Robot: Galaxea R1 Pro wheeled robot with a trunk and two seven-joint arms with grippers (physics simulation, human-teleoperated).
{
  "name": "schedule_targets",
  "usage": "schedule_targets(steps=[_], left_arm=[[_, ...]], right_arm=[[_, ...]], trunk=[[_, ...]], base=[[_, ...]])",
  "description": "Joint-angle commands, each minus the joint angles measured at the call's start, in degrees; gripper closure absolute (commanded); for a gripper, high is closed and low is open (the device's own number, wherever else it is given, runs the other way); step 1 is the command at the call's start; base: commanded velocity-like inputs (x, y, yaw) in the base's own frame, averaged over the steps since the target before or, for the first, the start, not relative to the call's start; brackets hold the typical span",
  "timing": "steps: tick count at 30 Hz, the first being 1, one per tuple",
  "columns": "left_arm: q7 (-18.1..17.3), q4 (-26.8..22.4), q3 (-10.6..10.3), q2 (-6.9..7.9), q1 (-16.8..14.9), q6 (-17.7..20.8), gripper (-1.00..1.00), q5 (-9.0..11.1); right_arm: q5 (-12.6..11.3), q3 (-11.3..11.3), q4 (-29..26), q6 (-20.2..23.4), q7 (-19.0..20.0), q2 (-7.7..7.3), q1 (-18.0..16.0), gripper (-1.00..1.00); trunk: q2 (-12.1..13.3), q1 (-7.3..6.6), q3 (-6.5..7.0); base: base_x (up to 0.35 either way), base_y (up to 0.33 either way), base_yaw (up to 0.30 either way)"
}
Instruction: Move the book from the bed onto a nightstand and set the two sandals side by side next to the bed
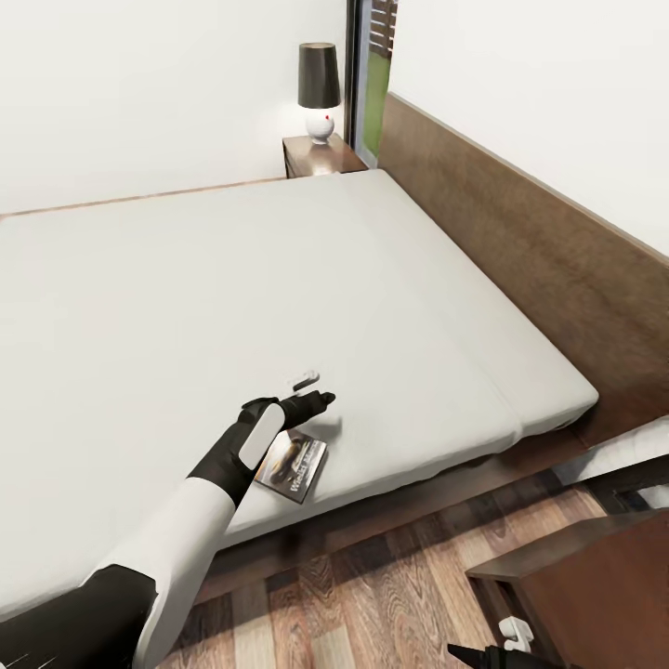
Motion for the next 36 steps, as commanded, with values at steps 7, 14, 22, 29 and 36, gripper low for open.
schedule_targets(steps=[7, 14, 22, 29, 36], left_arm=[[0.6, 0.6, -0.1, 0.0, 0.0, 0.2, -1.0, 1.3], [0.6, 0.6, -0.1, 0.0, 0.1, 0.2, -1.0, 1.3], [0.6, 0.6, -0.1, 0.0, 0.0, 0.2, -1.0, 1.3], [0.6, 0.6, -0.1, 0.0, 0.1, 0.2, -1.0, 1.3], [0.6, 0.6, -0.1, 0.0, 0.1, 0.2, -1.0, 1.3]], right_arm=[[0.3, -0.5, -0.1, 0.6, 0.2, 0.02, 0.0, -1.0], [0.3, -0.5, -0.1, 0.6, 0.2, 0.0, 0.0, -1.0], [0.3, -0.5, -0.1, 0.6, 0.2, 0.01, 0.0, -1.0], [0.3, -0.5, -0.1, 0.6, 0.2, 0.0, 0.0, -1.0], [0.3, -0.5, -0.1, 0.6, 0.2, 0.01, 0.0, -1.0]], trunk=[[0.0, 0.0, -0.04], [0.0, 0.0, -0.04], [0.0, 0.0, -0.04], [0.0, 0.0, -0.04], [0.0, 0.0, -0.04]], base=[[-0.17, 0.0, -0.001], [-0.088, 0.0, 0.0], [-0.003, 0.0, 0.0], [0.0, 0.0, 0.0], [-0.003, 0.0, 0.0]])
